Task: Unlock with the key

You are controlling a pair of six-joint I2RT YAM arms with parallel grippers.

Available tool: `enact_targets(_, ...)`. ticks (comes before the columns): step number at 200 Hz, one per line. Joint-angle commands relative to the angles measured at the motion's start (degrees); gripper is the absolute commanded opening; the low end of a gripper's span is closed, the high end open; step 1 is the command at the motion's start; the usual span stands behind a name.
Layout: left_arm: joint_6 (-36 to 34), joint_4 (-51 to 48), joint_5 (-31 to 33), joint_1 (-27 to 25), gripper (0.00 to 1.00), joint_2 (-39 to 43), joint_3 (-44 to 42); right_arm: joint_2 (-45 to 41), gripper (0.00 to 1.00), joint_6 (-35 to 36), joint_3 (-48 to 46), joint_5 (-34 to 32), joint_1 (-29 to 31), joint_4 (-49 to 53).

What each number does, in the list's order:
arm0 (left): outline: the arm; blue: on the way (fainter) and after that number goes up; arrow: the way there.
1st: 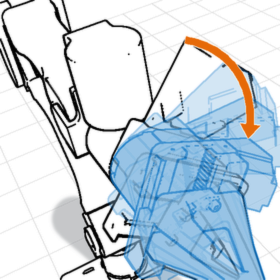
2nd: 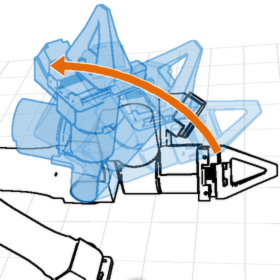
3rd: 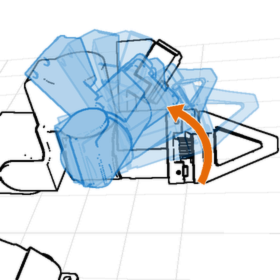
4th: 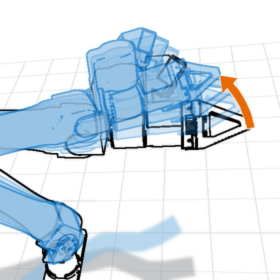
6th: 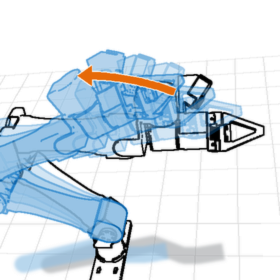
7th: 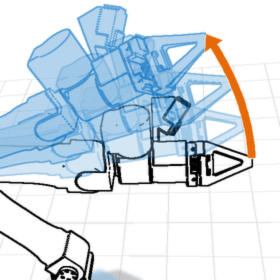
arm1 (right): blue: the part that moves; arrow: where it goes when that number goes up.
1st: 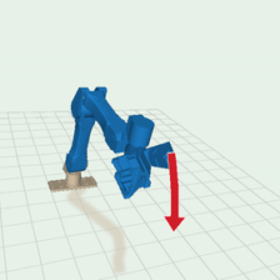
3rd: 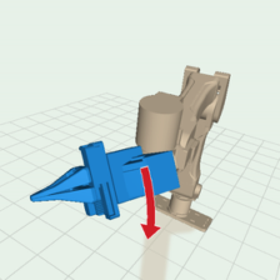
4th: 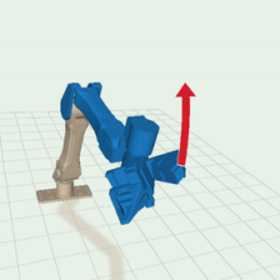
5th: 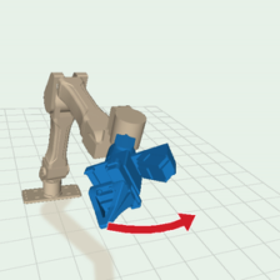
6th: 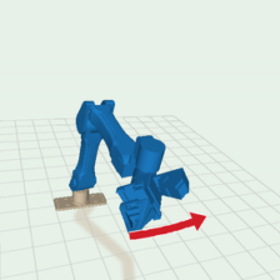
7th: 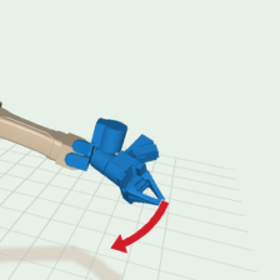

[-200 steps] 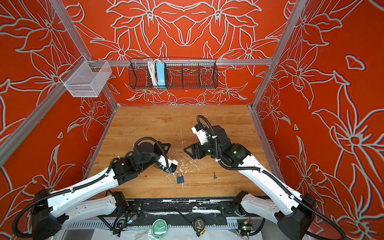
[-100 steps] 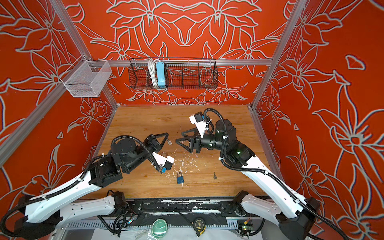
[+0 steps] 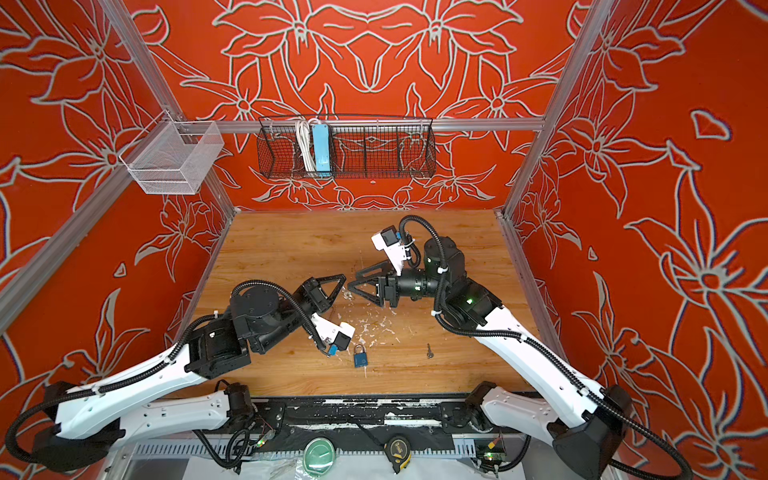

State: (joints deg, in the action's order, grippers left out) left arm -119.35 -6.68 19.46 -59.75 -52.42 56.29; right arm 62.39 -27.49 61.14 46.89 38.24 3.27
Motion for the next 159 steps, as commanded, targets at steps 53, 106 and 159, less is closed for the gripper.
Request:
enact_targets(53, -9.8, 3.35, 0.4, -1.07, 0.0, -0.75, 1.34, 2.84, 0.48, -3.24, 0.52, 8.22, 0.35, -1.73)
enact_targets(106, -9.98, 3.62, 0.44, -1.16, 0.0, -0.49, 1.56, 1.24, 0.45, -3.34, -0.76, 8.93, 0.43, -0.01)
enact_targets(159, -10.03, 3.78, 0.66, -1.16, 0.0, -0.05, 1.45, 1.09, 0.38, -3.32, -0.6, 9.17, 0.43, 2.26)
